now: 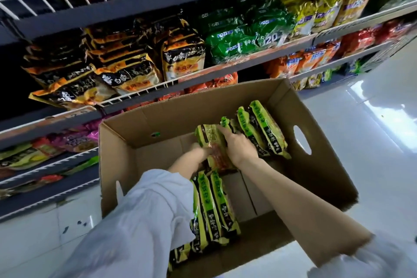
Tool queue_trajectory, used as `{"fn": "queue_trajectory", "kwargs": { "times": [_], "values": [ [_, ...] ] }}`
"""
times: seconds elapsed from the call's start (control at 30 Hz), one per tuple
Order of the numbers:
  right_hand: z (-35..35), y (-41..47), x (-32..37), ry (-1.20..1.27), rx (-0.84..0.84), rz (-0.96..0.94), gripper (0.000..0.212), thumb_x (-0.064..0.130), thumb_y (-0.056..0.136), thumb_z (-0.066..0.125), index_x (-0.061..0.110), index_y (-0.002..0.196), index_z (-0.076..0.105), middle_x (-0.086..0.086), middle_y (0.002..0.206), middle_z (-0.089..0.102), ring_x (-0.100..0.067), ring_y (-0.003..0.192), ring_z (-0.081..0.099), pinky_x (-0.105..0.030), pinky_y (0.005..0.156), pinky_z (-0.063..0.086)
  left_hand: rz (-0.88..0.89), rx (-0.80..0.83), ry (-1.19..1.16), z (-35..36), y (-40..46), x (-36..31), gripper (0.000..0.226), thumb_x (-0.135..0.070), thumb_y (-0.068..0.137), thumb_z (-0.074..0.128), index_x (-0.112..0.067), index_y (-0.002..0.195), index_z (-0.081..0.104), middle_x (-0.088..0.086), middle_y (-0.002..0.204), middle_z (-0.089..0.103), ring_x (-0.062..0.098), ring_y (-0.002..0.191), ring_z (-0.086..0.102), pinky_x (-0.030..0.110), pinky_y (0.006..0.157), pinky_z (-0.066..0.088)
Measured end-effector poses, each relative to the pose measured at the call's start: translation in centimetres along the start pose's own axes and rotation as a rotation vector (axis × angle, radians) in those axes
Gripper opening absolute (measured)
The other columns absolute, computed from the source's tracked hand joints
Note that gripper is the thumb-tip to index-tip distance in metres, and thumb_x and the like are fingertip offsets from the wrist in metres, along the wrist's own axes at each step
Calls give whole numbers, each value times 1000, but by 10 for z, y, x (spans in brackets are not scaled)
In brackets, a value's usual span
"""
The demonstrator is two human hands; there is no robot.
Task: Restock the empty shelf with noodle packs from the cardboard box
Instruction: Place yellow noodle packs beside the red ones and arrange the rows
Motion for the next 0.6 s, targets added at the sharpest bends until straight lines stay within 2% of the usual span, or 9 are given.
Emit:
{"fn": "queue_trajectory", "kwargs": {
  "times": [0.07,0.13,0.2,0.3,0.4,0.5,0.57,0.6],
  "values": [
    [-3,0,-1,-4,17,18,73,0,95,37,39,150,9,-19,120,52,-37,102,59,-42,75,48,42,-12,14,2,-1,-3,58,-30,87,65,-2,131,40,18,130,52,33,118,52,37,92,45],
    [-2,-4,1,-18,67,57,75,14,96,47,38,150,1,-21,130,43,-38,113,52,-45,84,47,70,-15,37,2,-6,-5,59,-28,87,66,-2,132,39,16,132,50,31,121,49,32,86,41],
    [0,-7,3,-54,103,78,80,18,96,50,38,149,-7,-23,133,39,-39,119,48,-46,89,45,75,-23,36,0,-8,-4,57,-25,88,66,-1,132,40,14,132,50,31,122,47,30,83,37],
    [-1,-12,8,-84,65,39,79,15,97,47,39,149,-6,-23,122,49,-38,105,57,-44,81,48,107,-57,27,-4,-11,-2,59,-31,83,71,-3,128,45,13,125,54,30,115,53,32,84,44],
    [-14,-22,11,-53,-43,-2,65,10,94,43,35,149,19,-19,112,61,-37,96,62,-42,73,49,159,-96,29,-12,-18,-1,61,-39,79,73,-4,124,50,11,117,58,28,108,56,33,84,48],
    [-35,-38,19,37,-112,-18,41,15,93,45,27,131,53,-16,112,64,-37,100,62,-39,77,49,225,-206,69,-30,-34,-3,47,-42,81,69,-5,106,54,10,109,59,28,100,57,32,78,45],
    [-48,-52,32,63,-166,-66,34,18,94,44,25,124,58,-15,110,64,-37,96,62,-38,75,49,291,-269,66,-47,-52,-9,36,-44,83,66,-11,89,53,8,99,61,24,89,59,33,75,46],
    [-54,-59,41,69,-196,-104,34,19,94,44,25,124,58,-14,111,62,-36,95,63,-38,74,50,332,-287,66,-57,-63,-12,34,-44,83,66,-13,89,53,7,99,61,23,88,59,34,77,47]
  ]
}}
Point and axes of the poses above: each hand's wrist, its own y-axis towards the middle knuckle, its own z-axis out of the palm, x = y × z, the point moved 2 cm from there along y, towards the middle knuckle
